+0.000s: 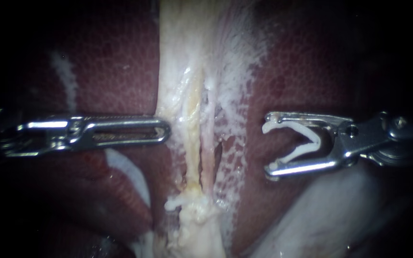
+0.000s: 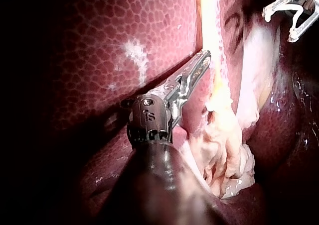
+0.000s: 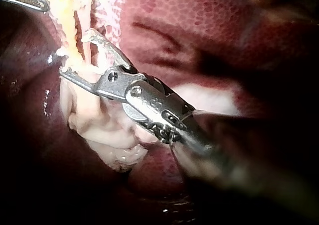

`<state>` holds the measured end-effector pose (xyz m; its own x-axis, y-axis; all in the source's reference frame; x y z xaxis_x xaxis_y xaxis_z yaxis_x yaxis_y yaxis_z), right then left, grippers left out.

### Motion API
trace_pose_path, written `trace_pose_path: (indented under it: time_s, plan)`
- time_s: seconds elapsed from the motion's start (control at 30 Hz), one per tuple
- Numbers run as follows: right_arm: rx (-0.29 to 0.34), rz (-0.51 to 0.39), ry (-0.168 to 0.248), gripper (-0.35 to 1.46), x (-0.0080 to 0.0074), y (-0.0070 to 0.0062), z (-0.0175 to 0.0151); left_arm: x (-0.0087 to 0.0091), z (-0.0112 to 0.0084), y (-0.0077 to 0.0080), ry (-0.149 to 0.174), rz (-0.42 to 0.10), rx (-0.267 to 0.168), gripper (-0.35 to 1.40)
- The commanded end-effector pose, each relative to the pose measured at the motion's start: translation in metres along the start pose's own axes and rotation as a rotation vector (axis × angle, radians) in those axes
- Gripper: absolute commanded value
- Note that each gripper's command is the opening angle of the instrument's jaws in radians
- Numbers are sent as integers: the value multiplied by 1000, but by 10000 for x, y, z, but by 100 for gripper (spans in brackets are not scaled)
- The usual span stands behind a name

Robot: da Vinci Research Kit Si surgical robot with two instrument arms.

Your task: Clipping second clip left tube

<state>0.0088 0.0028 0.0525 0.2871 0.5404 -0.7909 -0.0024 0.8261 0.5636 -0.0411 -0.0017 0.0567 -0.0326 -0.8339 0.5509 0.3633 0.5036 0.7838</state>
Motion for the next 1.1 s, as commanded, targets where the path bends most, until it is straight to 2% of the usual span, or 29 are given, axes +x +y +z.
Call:
trace_pose_path:
  time_s: [0.03,0.13,0.27,0.5,0.63,0.8,0.93,1.1]
  plan:
    - [0,-1,0,60,-1,0,0,0,0,0,0,0,0,-35]
    - [0,-9,0,60,-4,-2,1,0,0,0,0,0,0,-35]
    - [-3,23,4,60,-10,-4,5,-3,-2,-3,0,-2,1,-35]
    - [5,91,-31,59,-38,-5,30,-22,-14,-15,6,-13,5,-35]
    - [20,122,-54,59,-62,-4,54,-38,-23,-22,-10,-22,16,-35]
    - [40,154,-69,58,-85,-4,83,-56,-34,-33,-41,-28,33,-35]
    - [56,176,-78,58,-94,-6,103,-67,-41,-42,-60,-23,41,-35]
    - [76,186,-82,57,-98,-9,127,-72,-44,-49,-65,-20,43,-35]
